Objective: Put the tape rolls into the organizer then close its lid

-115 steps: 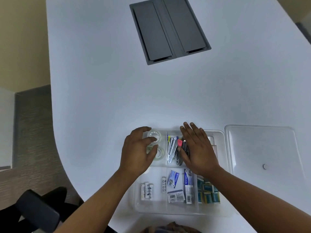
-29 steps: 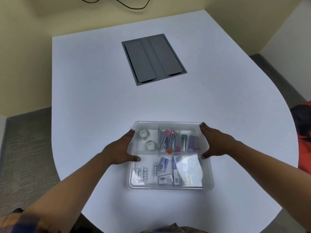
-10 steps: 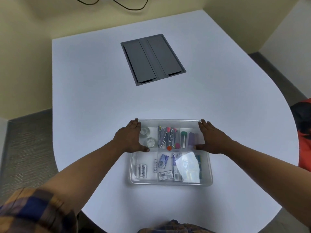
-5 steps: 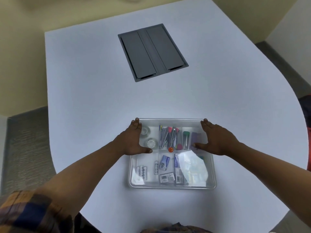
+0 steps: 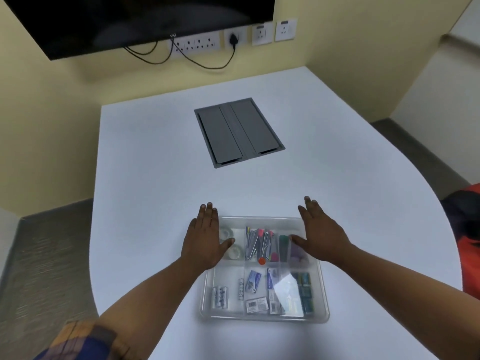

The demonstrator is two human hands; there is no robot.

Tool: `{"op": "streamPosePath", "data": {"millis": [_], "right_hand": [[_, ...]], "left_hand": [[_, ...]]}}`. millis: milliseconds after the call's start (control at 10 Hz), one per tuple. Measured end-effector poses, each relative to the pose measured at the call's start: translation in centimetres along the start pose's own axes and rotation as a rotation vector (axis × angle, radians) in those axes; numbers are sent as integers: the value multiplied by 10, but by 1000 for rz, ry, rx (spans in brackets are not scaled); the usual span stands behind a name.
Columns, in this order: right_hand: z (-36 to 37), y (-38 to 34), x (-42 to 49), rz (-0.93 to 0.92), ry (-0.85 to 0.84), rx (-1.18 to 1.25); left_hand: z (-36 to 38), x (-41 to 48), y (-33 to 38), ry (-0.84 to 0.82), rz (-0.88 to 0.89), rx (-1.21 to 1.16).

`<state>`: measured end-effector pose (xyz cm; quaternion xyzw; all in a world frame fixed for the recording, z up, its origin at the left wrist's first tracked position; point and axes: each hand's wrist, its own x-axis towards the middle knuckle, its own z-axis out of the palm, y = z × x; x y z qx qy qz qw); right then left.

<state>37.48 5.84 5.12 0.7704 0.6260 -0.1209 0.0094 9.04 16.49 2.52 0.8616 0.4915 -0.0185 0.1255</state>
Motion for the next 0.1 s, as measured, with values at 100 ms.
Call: {"op": "streamPosePath", "data": {"millis": [100], "right_hand": [[-20, -9, 0, -62, 126, -8]], "left_hand": [[-14, -3, 0, 127, 41, 80]]}}
